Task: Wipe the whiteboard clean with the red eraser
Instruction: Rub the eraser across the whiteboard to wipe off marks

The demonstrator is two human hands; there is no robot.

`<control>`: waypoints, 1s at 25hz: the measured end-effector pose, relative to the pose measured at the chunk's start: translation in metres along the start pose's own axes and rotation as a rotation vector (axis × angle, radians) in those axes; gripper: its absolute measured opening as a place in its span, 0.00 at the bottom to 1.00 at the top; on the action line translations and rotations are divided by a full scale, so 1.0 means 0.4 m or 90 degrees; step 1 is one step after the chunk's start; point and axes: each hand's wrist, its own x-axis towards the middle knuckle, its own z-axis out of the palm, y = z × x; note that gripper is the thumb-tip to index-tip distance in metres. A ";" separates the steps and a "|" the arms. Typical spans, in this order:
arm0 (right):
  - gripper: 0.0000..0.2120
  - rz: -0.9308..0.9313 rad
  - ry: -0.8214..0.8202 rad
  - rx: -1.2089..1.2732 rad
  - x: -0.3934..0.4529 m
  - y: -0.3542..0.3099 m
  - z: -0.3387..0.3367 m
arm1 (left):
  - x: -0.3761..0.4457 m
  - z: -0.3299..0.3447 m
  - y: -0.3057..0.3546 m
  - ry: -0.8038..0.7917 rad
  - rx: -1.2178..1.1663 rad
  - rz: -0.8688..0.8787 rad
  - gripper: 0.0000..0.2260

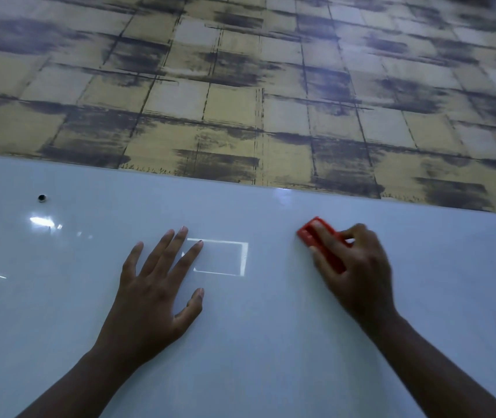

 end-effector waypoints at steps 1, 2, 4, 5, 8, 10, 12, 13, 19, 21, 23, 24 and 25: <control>0.20 0.059 0.015 -0.031 -0.001 0.039 -0.008 | 0.000 0.001 0.001 0.001 0.001 0.001 0.32; 0.21 0.114 0.028 -0.055 -0.005 0.062 -0.013 | 0.001 0.001 0.002 0.003 0.003 0.001 0.32; 0.23 0.202 0.053 -0.076 -0.017 0.061 -0.006 | 0.001 -0.001 0.003 0.004 0.007 0.002 0.32; 0.23 0.236 0.066 -0.078 -0.018 0.040 0.005 | 0.001 -0.003 0.003 0.004 0.010 0.001 0.32; 0.22 0.286 0.081 -0.060 0.007 -0.049 0.045 | 0.001 0.000 0.008 0.007 0.012 0.003 0.32; 0.22 0.277 0.063 -0.045 0.039 -0.112 0.071 | 0.002 0.003 0.004 0.008 0.008 0.004 0.32; 0.22 0.256 0.050 -0.040 0.067 -0.173 0.092 | 0.002 0.004 0.005 0.016 0.005 0.003 0.33; 0.22 0.232 0.039 -0.033 0.076 -0.207 0.101 | 0.000 0.004 0.007 0.021 0.008 0.003 0.32; 0.25 -0.031 -0.036 0.019 0.081 -0.369 0.139 | 0.034 0.008 0.020 0.036 0.035 -0.028 0.31; 0.25 -0.033 -0.030 -0.016 0.113 -0.318 0.137 | 0.059 0.013 0.045 0.052 0.034 -0.064 0.29; 0.25 0.033 -0.022 -0.059 0.140 -0.212 0.123 | 0.088 0.014 0.069 0.063 0.035 -0.084 0.29; 0.25 0.070 -0.020 -0.077 0.143 -0.147 0.111 | 0.100 0.012 0.079 0.069 0.034 -0.083 0.29; 0.25 0.106 -0.015 -0.097 0.138 -0.082 0.094 | 0.112 0.012 0.086 0.074 0.031 -0.076 0.29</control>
